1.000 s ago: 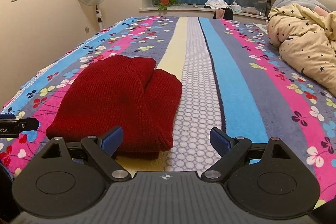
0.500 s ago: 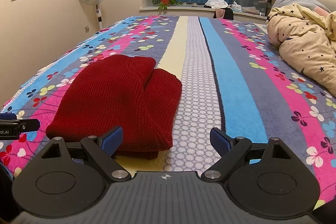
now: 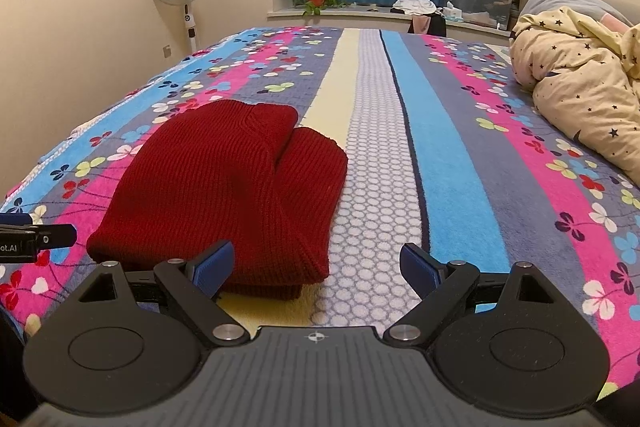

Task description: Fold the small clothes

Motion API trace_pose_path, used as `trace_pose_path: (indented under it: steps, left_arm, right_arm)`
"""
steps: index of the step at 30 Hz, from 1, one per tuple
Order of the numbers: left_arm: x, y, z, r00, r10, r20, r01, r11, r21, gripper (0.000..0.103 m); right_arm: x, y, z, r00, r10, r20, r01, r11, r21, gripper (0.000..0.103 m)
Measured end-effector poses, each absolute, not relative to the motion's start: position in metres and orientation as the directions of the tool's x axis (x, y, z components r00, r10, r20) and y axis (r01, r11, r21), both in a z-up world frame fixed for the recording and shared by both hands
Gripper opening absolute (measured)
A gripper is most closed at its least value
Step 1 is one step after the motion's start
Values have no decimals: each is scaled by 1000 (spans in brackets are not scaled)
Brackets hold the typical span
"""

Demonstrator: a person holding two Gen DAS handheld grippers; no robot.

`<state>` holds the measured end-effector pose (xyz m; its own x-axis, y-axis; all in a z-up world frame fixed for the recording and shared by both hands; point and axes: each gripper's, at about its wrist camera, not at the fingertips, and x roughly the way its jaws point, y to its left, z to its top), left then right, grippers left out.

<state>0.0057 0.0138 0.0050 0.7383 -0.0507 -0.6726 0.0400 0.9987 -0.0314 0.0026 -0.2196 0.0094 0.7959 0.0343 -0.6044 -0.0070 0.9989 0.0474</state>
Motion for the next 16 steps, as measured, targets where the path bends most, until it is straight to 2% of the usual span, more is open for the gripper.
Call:
trace_pose_path:
  steps: [16]
  left_arm:
    - [6,13,5,738,-53,-673,42,999,-32,88]
  right_arm:
    - [2,-218,9,794,35,-607,-11,999,42,90]
